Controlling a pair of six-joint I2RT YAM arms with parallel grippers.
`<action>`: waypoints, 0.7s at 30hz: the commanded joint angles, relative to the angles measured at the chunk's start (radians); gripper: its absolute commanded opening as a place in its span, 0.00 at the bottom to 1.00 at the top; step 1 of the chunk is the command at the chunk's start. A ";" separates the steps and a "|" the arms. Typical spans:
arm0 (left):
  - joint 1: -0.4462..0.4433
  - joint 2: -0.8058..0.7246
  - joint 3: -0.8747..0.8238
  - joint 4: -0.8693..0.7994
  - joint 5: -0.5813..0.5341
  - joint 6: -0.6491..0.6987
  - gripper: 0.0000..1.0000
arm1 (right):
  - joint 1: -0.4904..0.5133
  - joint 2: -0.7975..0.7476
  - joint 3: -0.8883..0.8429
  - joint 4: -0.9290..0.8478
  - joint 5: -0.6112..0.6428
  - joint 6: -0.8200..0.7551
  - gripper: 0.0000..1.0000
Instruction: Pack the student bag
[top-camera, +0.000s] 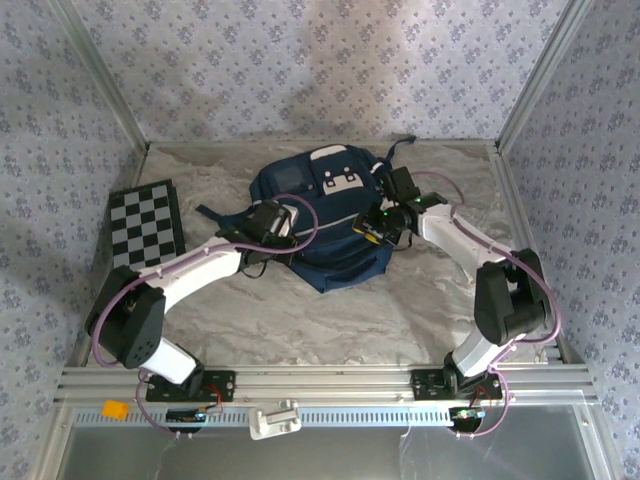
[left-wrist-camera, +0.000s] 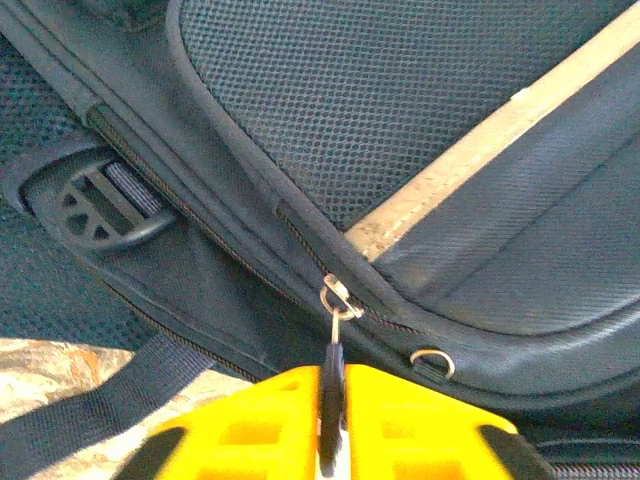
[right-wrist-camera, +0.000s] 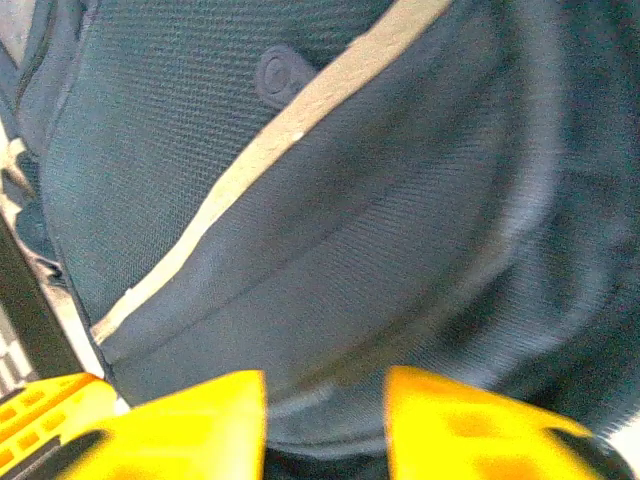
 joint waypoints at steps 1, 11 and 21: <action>-0.055 -0.083 0.013 -0.065 0.011 -0.010 0.27 | -0.050 -0.134 -0.050 -0.182 0.136 -0.058 0.63; -0.183 -0.080 0.036 -0.003 0.029 -0.162 0.53 | -0.503 -0.107 -0.107 -0.201 0.246 -0.230 1.00; -0.227 -0.016 0.084 0.024 0.008 -0.160 0.62 | -0.702 0.070 -0.131 -0.136 0.198 -0.322 1.00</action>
